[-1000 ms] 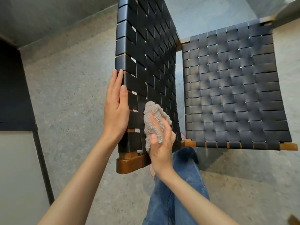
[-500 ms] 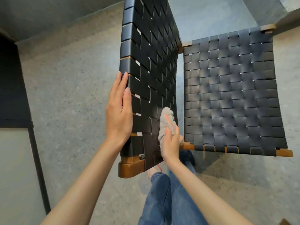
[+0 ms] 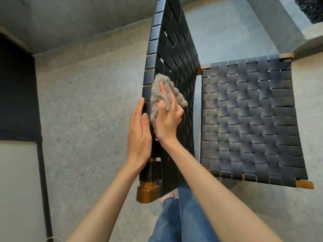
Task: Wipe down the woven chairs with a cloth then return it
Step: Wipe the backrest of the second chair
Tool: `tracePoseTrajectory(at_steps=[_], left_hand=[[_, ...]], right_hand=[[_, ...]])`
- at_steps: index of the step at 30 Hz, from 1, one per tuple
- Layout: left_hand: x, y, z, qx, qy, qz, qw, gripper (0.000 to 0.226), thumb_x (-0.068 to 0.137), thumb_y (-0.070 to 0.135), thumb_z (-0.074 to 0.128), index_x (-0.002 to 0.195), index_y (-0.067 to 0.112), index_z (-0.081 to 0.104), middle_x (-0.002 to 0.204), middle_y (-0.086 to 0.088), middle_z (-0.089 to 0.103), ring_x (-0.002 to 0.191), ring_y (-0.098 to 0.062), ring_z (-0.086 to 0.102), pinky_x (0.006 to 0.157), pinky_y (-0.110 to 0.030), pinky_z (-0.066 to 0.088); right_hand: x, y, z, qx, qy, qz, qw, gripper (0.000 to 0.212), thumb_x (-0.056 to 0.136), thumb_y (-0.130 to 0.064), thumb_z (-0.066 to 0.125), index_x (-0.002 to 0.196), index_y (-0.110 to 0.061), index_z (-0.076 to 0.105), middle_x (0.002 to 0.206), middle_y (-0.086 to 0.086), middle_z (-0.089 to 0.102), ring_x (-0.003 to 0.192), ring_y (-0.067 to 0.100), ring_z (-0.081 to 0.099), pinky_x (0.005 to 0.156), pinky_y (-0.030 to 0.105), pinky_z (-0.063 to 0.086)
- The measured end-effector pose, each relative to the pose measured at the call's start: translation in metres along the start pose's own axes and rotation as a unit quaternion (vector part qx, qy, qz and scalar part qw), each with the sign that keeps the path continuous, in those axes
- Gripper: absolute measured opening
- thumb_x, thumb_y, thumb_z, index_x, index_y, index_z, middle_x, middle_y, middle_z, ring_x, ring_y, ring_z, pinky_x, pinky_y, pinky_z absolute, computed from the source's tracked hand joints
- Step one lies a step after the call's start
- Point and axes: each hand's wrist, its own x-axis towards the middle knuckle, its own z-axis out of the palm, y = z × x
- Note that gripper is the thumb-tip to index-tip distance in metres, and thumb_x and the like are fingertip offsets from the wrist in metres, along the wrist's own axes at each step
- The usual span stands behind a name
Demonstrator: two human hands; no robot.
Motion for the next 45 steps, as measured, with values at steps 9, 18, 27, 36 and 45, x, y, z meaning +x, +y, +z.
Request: tracePoseTrajectory(at_steps=[9,18,27,36,45], left_hand=[[0.080,0.031,-0.001,0.150,-0.025,0.072,0.986,0.046,0.103,0.027,0.032,0.148,0.025,0.024,0.158,0.007,0.014,0.143,-0.001,0.009,0.116,-0.017,0.009],[0.120,0.034,0.025,0.267,-0.064,0.100,0.956,0.058,0.101,0.025,0.039,0.152,0.024,0.011,0.160,0.009,0.001,0.146,-0.007,-0.001,0.118,-0.024,0.005],[0.127,0.037,0.025,0.226,-0.060,0.093,0.968,0.052,0.102,0.020,0.035,0.151,0.019,0.016,0.159,0.006,0.008,0.145,-0.004,0.005,0.119,-0.023,0.008],[0.123,0.034,0.020,0.182,-0.057,0.079,0.978,0.053,0.101,0.021,0.039,0.151,0.022,0.019,0.158,0.010,0.014,0.142,0.004,0.011,0.117,-0.021,0.014],[0.123,0.032,0.022,0.168,-0.040,0.073,0.982,0.053,0.099,0.022,0.039,0.150,0.020,0.023,0.157,0.009,0.017,0.141,0.005,0.014,0.113,-0.012,0.016]], right_hand=[[0.045,0.031,0.000,-0.021,0.000,0.014,1.000,0.044,0.080,-0.060,0.027,0.120,-0.077,0.023,0.148,-0.016,0.031,0.119,0.003,0.018,0.098,0.031,0.023],[0.105,0.140,-0.030,-0.057,0.052,0.303,0.950,0.052,0.099,-0.047,0.038,0.147,-0.026,0.032,0.149,0.004,0.034,0.136,0.026,0.028,0.108,0.042,0.027],[0.068,0.028,-0.012,0.049,-0.041,0.071,0.995,0.037,0.100,-0.040,0.034,0.117,-0.073,0.033,0.141,-0.031,0.026,0.130,-0.007,0.015,0.085,-0.007,0.021],[0.093,0.113,-0.019,-0.033,0.047,0.180,0.982,0.037,0.098,-0.044,0.039,0.134,-0.054,0.034,0.150,-0.009,0.030,0.132,0.013,0.020,0.099,0.024,0.028],[0.140,0.193,-0.039,-0.072,0.084,0.415,0.903,0.048,0.103,-0.042,0.030,0.145,-0.021,0.037,0.143,0.010,0.041,0.133,0.033,0.033,0.112,0.045,0.028]])
